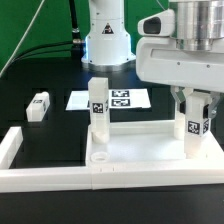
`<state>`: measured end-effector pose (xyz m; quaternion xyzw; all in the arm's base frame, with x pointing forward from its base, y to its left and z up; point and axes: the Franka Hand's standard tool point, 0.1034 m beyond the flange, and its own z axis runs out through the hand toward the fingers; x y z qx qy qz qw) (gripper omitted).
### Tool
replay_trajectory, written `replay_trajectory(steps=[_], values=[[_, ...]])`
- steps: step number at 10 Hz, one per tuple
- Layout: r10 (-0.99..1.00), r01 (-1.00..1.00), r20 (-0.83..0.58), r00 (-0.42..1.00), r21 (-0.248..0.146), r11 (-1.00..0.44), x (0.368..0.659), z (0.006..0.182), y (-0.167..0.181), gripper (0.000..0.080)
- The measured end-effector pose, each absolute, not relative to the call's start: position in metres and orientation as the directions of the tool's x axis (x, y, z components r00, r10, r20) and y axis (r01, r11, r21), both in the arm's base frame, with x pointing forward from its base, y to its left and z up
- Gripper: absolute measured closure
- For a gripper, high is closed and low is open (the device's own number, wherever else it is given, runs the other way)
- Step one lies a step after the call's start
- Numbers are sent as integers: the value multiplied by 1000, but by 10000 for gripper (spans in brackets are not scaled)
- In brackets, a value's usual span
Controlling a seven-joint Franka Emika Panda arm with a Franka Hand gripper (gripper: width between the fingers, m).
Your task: Assemble desk
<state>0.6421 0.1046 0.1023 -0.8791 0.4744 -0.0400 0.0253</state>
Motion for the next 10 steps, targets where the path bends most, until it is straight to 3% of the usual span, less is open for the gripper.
replay_trajectory(steps=[3,4,5,6,7,8,9,10], values=[[-991,-989,-110,-79,-113,92,638,101,105,511],[-971,-971,-140,-195,-111,211,637,102,105,509],[-965,-966,-142,-220,-107,236,637,101,105,509],[-967,-968,-141,-210,-109,226,637,101,105,507],[-991,-988,-118,-64,-130,79,638,102,105,507],[-980,-973,-85,179,-165,-164,642,104,108,282],[-943,-932,-65,326,-189,-309,642,102,112,282],[-913,-899,-46,406,-199,-390,641,100,115,187]])
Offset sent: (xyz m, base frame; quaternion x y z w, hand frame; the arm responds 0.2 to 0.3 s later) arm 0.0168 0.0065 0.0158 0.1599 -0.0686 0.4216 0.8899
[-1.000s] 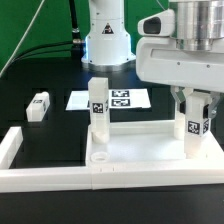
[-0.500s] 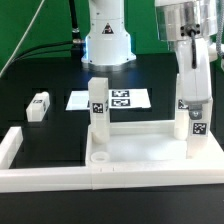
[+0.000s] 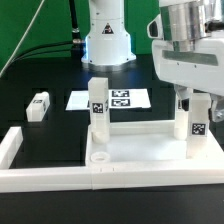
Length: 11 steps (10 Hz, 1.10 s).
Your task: Assemble desk
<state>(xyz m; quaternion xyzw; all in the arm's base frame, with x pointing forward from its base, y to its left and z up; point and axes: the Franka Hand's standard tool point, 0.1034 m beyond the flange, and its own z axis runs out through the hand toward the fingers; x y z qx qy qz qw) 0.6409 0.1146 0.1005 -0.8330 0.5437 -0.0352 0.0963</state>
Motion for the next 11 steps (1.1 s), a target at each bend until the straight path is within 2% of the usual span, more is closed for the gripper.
replay_trajectory(steps=[2,4,5,6,7,8,9,10,11], values=[[-881,-866,-27,473,-200,-458,642,100,112,153],[-782,-766,12,623,-191,-614,642,101,111,150],[-557,-545,61,829,-139,-827,647,103,110,150],[-444,-433,71,893,-132,-892,656,108,114,150],[-488,-476,72,870,-137,-869,656,108,113,187],[-497,-485,70,865,-134,-864,656,107,112,187],[-497,-485,71,865,-134,-864,656,107,112,390],[-537,-526,64,841,-132,-840,655,106,109,390],[-612,-602,53,789,-135,-787,655,106,106,488]])
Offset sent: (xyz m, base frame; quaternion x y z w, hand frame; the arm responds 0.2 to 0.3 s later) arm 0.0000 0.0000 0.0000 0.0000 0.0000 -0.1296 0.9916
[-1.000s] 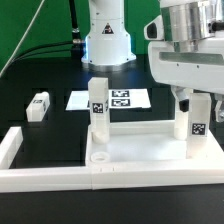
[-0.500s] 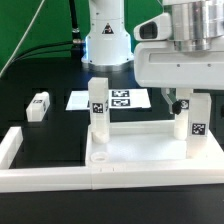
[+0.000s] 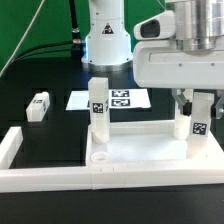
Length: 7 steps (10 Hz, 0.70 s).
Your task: Assemble desk
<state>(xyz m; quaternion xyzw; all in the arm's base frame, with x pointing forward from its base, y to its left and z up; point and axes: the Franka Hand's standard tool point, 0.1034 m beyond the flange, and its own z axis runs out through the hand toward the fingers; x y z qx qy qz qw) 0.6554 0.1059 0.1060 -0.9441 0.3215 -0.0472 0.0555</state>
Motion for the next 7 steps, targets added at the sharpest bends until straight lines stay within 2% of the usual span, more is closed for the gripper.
replay_trajectory(steps=[3,4,5,7], values=[[-790,-781,19,613,-136,-610,655,105,97,495],[-859,-851,3,512,-136,-507,654,105,95,495],[-944,-938,-36,328,-134,-321,650,104,95,495],[-993,-993,-102,50,-112,-39,647,105,96,497]])
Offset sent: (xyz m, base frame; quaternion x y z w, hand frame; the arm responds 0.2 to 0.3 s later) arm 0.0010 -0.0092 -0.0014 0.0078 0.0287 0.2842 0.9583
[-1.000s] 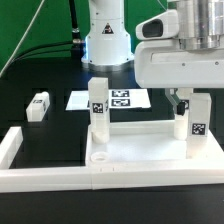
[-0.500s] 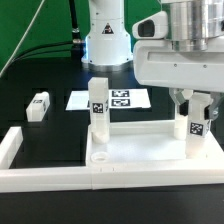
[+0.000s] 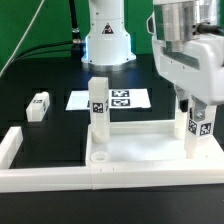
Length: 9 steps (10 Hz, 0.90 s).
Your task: Assemble desk
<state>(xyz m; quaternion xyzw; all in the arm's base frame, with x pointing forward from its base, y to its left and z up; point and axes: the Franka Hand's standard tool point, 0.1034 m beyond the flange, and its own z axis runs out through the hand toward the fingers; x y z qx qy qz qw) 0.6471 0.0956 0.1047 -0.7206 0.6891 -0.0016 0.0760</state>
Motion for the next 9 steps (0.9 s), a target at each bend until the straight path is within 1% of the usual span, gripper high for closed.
replay_trajectory(steps=[2,3,5,6,7,8,9], values=[[-967,-969,-145,-211,-100,227,649,105,98,501],[-952,-955,-145,-269,-87,283,645,101,97,504],[-963,-966,-139,-231,-88,245,644,100,96,497],[-973,-975,-130,-189,-93,202,644,100,96,497],[-994,-993,-101,40,-118,-28,648,105,100,302],[-962,-958,-79,262,-142,-249,650,107,109,182],[-930,-925,-68,362,-149,-349,649,106,113,182]])
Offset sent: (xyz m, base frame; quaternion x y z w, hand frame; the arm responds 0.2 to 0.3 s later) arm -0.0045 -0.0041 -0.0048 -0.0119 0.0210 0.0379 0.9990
